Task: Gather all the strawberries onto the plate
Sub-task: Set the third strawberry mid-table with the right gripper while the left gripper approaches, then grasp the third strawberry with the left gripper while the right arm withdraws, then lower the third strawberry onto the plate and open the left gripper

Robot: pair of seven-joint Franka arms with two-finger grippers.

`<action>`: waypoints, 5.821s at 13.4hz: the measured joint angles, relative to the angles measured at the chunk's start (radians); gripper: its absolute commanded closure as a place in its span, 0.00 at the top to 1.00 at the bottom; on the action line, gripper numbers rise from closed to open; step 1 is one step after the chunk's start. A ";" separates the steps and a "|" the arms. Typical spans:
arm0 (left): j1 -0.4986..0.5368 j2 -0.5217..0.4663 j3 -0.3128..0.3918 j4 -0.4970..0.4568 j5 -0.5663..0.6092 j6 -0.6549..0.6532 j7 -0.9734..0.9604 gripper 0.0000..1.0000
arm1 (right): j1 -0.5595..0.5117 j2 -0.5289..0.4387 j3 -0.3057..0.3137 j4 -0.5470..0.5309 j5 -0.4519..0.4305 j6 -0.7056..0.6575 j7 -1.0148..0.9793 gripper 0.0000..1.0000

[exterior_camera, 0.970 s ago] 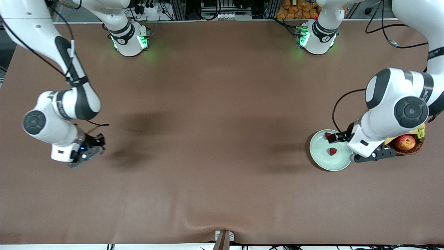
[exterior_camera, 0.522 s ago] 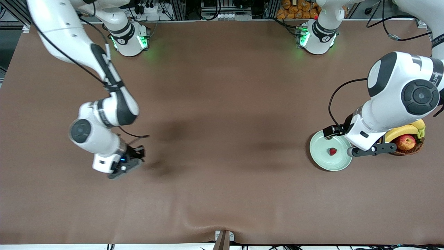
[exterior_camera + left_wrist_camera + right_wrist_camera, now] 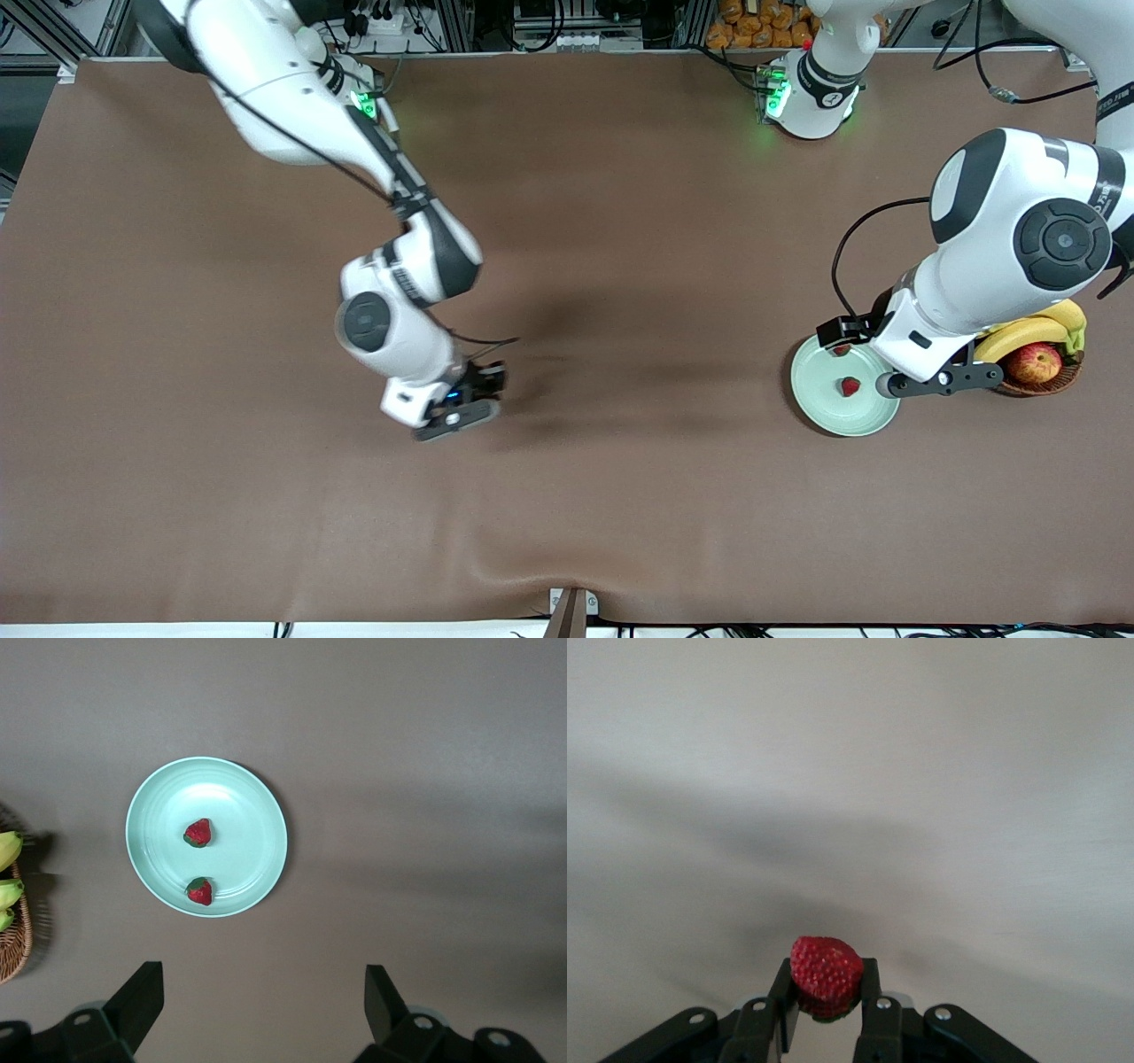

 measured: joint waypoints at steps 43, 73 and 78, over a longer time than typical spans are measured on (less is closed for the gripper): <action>-0.718 0.486 0.317 0.067 0.000 0.569 -0.802 0.25 | -0.549 -0.754 -0.081 -0.226 -0.221 -0.741 -0.226 1.00; -0.167 0.188 0.326 -0.279 -0.007 0.477 -0.030 0.99 | -0.543 -0.824 -0.105 -0.216 -0.199 -0.773 -0.190 1.00; -0.167 0.178 0.325 -0.255 -0.007 0.498 -0.024 1.00 | -0.543 -0.824 -0.100 -0.215 -0.196 -0.778 -0.190 1.00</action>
